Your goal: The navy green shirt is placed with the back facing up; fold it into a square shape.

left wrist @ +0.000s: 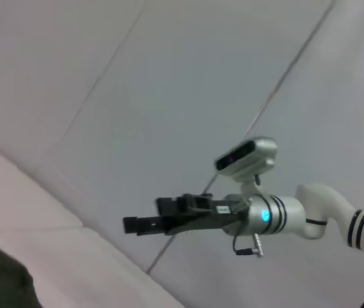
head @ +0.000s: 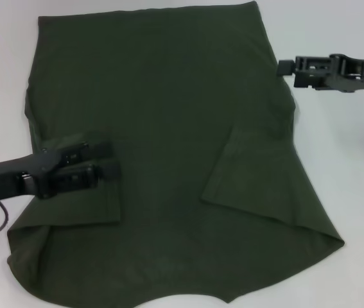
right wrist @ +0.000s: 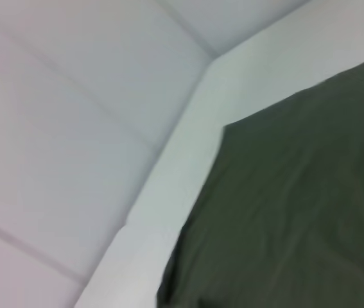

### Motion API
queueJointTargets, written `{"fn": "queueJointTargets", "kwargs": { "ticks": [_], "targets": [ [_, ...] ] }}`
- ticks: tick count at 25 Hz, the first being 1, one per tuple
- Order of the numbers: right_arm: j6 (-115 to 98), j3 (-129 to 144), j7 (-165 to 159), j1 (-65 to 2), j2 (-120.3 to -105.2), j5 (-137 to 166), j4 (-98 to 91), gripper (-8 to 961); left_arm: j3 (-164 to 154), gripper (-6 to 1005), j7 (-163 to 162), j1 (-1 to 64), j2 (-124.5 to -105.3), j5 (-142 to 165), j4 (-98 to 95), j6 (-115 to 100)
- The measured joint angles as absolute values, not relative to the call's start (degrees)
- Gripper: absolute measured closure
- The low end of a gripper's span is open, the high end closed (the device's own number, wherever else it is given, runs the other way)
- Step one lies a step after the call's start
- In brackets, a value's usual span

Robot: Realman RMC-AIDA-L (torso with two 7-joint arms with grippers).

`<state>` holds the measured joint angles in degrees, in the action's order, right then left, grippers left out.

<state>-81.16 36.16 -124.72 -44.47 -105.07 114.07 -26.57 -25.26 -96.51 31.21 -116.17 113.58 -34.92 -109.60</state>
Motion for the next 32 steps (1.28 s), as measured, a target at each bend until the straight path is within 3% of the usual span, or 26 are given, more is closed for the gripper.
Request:
{"fn": "queueJointTargets", "kwargs": {
  "ticks": [4, 6, 18, 32],
  "targets": [
    [-84.99, 37.93, -124.08, -43.46, -104.02, 114.56, -27.11, 62, -25.15, 91, -107.46, 31.08, -115.57, 113.97, -38.08, -110.63],
    [-86.02, 39.61, -124.07, -42.95, -103.5, 114.61, -27.21, 62, -24.86, 91, -114.87, 30.6, -114.32, 115.03, -40.23, -110.95],
    [-89.46, 41.32, -124.52, -43.12, -102.79, 120.16, -27.33, 63, -15.09, 91, -132.4, 30.72, -109.98, 134.38, -46.3, -115.87],
    [-90.32, 41.4, -124.8, -43.15, -102.47, 124.55, -27.34, 63, -13.26, 92, -136.84, 29.86, -109.73, 144.62, -46.95, -116.28]
  ]
}}
